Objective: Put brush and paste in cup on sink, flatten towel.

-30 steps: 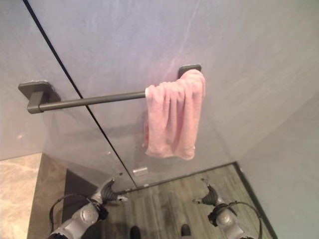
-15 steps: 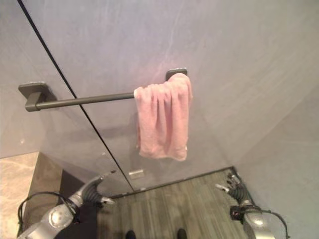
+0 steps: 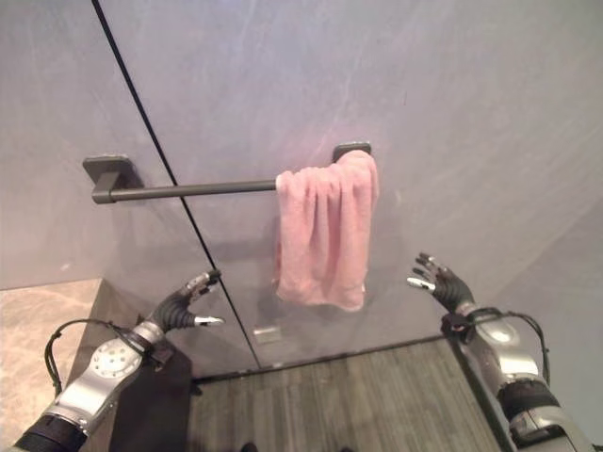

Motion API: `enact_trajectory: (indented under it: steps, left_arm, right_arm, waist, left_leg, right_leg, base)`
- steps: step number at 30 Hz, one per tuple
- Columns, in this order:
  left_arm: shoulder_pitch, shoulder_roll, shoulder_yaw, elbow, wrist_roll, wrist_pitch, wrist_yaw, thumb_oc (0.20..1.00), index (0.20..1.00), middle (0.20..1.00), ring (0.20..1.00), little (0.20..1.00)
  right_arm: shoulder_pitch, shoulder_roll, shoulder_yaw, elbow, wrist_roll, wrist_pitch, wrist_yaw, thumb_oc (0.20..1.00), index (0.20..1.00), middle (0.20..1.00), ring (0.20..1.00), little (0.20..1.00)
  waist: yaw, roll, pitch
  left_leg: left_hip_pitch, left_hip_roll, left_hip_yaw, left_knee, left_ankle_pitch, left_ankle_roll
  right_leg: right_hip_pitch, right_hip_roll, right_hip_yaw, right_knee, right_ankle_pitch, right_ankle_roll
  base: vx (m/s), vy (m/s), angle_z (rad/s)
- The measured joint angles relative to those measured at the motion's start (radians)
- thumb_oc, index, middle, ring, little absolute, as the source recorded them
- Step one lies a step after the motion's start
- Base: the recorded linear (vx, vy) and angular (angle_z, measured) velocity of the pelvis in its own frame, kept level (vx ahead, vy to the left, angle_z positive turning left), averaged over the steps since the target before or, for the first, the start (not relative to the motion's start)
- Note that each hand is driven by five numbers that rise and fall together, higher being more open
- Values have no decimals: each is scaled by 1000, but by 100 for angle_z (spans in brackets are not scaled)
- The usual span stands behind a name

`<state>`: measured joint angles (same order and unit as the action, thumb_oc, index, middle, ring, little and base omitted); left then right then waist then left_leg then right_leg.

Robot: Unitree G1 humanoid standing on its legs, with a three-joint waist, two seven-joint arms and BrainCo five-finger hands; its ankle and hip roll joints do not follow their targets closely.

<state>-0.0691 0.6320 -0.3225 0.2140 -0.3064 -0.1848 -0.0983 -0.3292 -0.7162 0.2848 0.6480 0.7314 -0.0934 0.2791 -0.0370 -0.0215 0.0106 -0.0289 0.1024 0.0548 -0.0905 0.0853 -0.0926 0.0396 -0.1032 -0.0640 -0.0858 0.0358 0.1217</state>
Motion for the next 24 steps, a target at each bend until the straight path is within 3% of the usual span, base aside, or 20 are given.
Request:
enact_trajectory:
  steps: [2, 10, 24]
  left_arm:
    - [-29, -54, -20, -1, -1, 1, 15, 1000, 1000, 1000, 1000, 1000]
    - [-126, -128, -100, -12, 1, 6, 49, 1000, 1000, 1000, 1000, 1000]
    - [-172, -167, -154, 13, 2, 13, 89, 1000, 1000, 1000, 1000, 1000]
  right_arm:
    - [-39, 2, 18, 4, -13, 3, -17, 1000, 1000, 1000, 1000, 1000]
    - [-167, 70, 53, 82, -38, 3, -58, 1000, 1000, 1000, 1000, 1000]
    - [-267, 134, 124, 199, -41, 11, -115, 1000, 1000, 1000, 1000, 1000]
  waist:
    - [1, -1, -1]
    - [-3, -6, 0]
    - [-4, -11, 2]
  left_leg:
    - [-6, -1, -15, 0, 3, 0]
    - [3, 2, -19, 0, 7, -1]
    - [9, 14, -19, -1, 5, 2]
  right_leg:
    - [0, 1, -8, 0, 0, 0]
    - [14, 3, -22, 0, 0, -1]
    - [18, 15, -22, -8, 2, -8]
  base:
    - [-8, 1, 15]
    - [3, 1, 4]
    - [14, -2, 0]
